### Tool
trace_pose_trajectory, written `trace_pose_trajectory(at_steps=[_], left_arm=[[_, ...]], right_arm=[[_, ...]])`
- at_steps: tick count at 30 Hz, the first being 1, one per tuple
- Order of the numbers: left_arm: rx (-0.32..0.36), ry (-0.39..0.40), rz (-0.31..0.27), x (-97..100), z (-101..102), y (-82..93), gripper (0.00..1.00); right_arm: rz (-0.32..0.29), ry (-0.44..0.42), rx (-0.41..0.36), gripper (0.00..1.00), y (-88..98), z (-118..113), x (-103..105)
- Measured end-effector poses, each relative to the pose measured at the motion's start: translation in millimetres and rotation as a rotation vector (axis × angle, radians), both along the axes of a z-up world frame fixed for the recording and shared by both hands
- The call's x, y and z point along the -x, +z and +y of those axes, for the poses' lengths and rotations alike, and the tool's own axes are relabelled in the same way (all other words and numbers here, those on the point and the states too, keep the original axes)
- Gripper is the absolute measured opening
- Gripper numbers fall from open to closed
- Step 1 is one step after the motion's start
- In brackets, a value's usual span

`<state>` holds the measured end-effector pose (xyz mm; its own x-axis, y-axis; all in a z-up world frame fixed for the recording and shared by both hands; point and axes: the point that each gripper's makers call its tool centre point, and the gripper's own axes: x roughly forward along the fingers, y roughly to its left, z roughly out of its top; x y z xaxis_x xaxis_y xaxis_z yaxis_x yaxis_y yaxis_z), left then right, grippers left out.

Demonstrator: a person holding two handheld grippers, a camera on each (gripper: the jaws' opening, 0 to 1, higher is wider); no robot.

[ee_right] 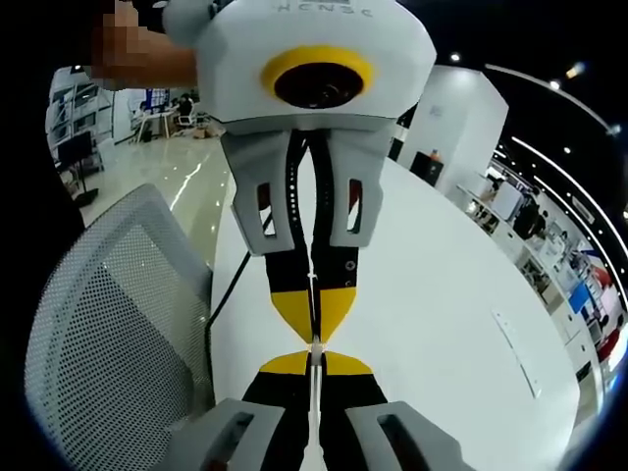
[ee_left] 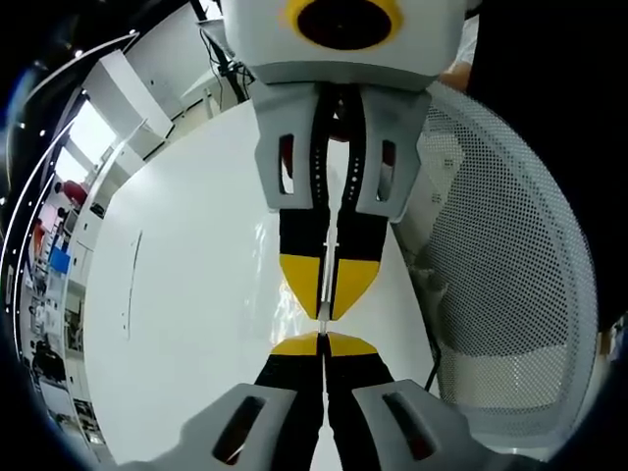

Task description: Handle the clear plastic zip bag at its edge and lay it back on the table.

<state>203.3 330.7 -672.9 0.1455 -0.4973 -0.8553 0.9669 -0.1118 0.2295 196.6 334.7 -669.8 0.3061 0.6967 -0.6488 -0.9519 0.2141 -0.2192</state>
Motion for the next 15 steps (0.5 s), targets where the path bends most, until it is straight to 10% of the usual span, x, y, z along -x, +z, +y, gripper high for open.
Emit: trace_pose_trajectory(at_steps=[15], left_arm=[[-0.011, 0.0, 0.005, -1.1, 3.7, -1.1, 0.0]], right_arm=[[0.002, -0.006, -0.004, 0.0, 0.2, -1.3, 0.2]])
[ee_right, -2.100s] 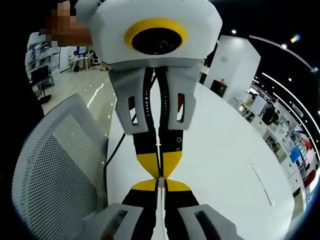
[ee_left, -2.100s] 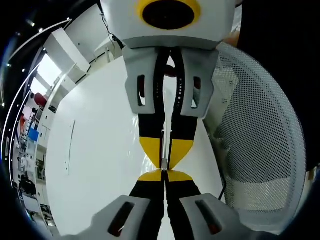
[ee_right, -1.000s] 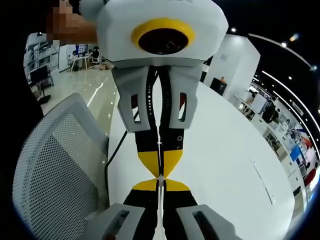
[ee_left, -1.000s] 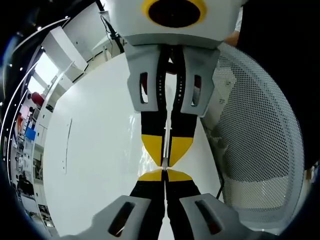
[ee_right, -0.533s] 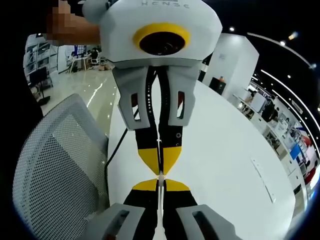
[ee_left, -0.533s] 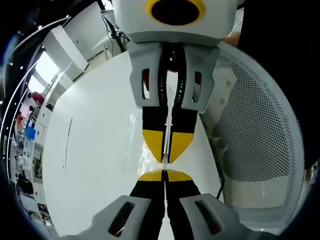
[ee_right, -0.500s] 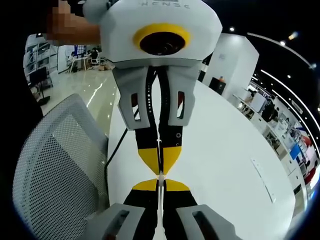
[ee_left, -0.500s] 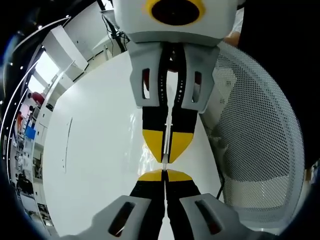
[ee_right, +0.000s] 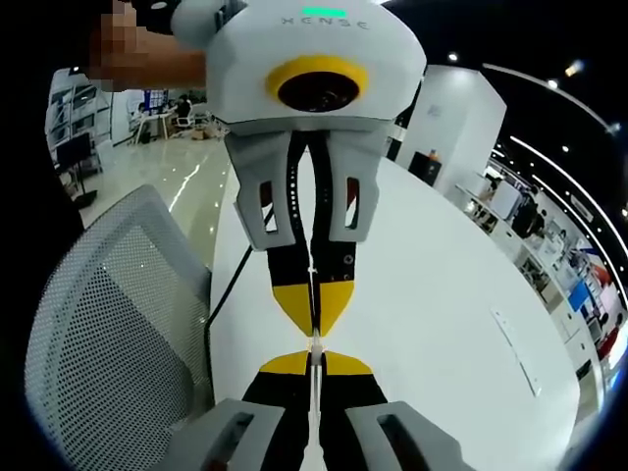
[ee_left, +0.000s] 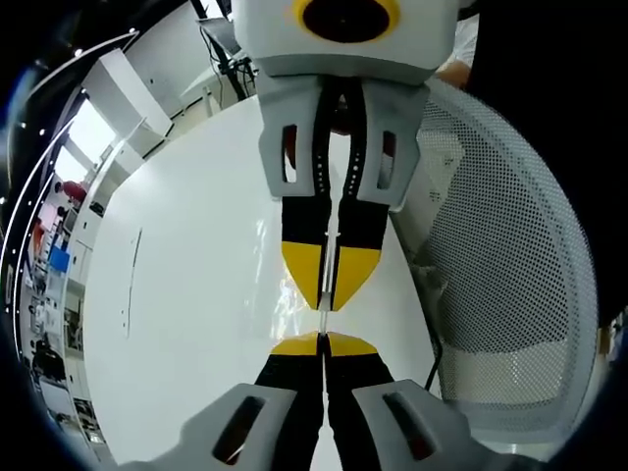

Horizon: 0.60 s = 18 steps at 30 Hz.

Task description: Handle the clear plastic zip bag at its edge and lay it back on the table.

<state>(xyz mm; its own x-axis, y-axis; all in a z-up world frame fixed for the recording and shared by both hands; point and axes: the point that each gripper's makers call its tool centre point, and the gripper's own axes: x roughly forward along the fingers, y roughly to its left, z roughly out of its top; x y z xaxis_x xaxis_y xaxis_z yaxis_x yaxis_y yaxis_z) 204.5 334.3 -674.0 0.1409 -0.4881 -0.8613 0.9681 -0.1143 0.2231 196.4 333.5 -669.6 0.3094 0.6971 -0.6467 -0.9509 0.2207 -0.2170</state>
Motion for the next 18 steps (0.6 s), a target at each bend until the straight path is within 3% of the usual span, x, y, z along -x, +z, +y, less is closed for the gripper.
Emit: trace_pose_trajectory(at_steps=[18], left_arm=[[0.001, 0.003, 0.002, -0.6, 3.2, -1.4, 0.0]], right_arm=[[0.002, -0.01, -0.004, 0.0, 0.1, -2.3, 0.6]])
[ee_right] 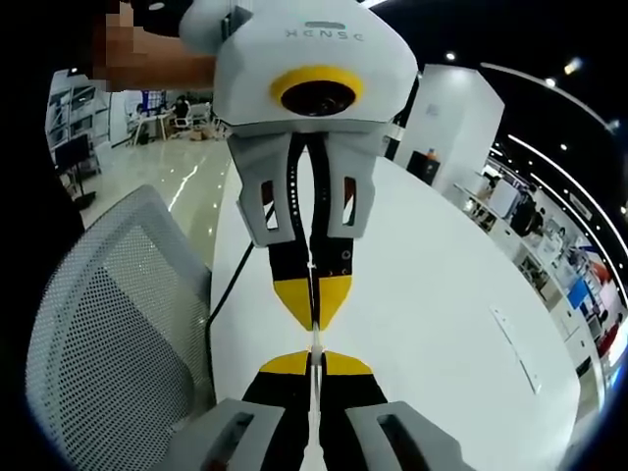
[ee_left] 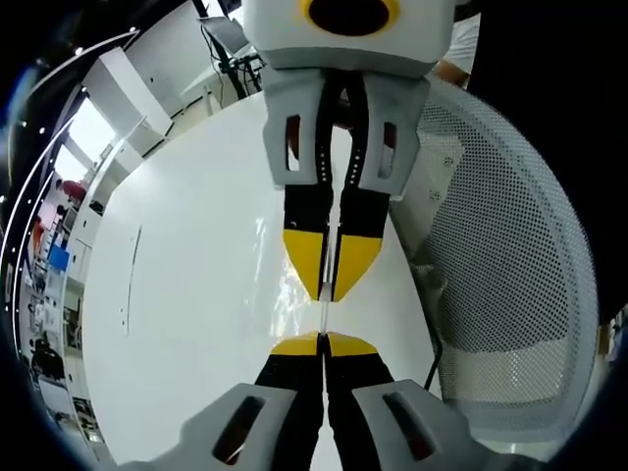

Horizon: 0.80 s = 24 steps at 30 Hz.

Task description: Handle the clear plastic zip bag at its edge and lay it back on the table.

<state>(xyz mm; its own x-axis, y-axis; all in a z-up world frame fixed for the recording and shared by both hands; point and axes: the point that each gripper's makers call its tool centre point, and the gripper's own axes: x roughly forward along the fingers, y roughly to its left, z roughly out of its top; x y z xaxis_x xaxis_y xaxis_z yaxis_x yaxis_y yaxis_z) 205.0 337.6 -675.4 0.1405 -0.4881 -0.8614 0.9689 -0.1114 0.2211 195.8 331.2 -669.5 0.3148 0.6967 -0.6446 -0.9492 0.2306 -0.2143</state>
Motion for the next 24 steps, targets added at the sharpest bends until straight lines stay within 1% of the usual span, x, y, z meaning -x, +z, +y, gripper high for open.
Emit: trace_pose_trajectory(at_steps=[24], left_arm=[[0.01, 0.0, 0.009, -0.3, 0.4, -0.7, 0.0]], right_arm=[[0.004, 0.002, -0.004, 0.0, 0.5, -2.5, 0.1]])
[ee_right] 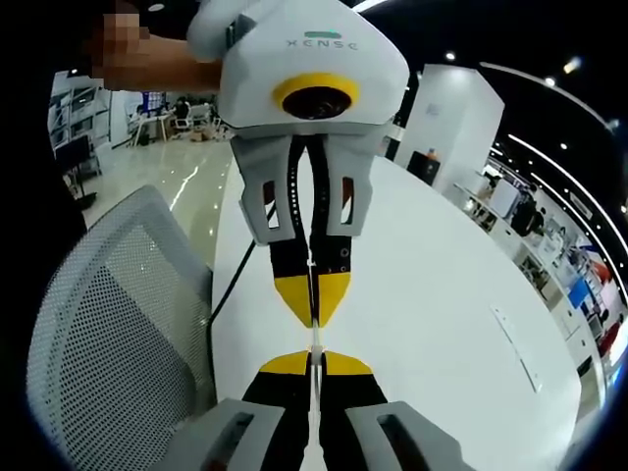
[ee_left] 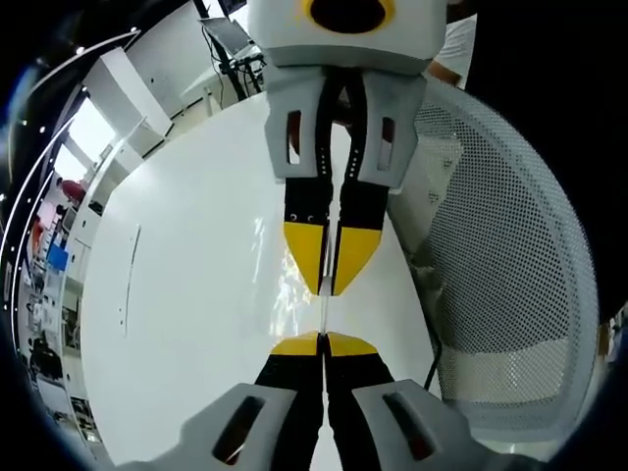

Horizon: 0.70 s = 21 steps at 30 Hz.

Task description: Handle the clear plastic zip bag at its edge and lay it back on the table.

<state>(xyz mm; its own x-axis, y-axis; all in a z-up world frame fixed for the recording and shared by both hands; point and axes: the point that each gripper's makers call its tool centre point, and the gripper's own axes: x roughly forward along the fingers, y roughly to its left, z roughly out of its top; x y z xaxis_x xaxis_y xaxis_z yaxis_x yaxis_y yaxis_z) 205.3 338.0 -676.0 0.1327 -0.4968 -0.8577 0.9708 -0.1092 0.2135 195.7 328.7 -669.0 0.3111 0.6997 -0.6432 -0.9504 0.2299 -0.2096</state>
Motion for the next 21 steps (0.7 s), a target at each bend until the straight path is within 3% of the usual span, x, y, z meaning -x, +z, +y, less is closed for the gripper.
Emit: trace_pose_trajectory(at_steps=[21], left_arm=[[0.009, 0.007, -0.002, -1.6, 0.7, 0.6, 0.0]], right_arm=[[-0.002, -0.01, -0.009, 0.0, 2.2, -1.5, -0.2]])
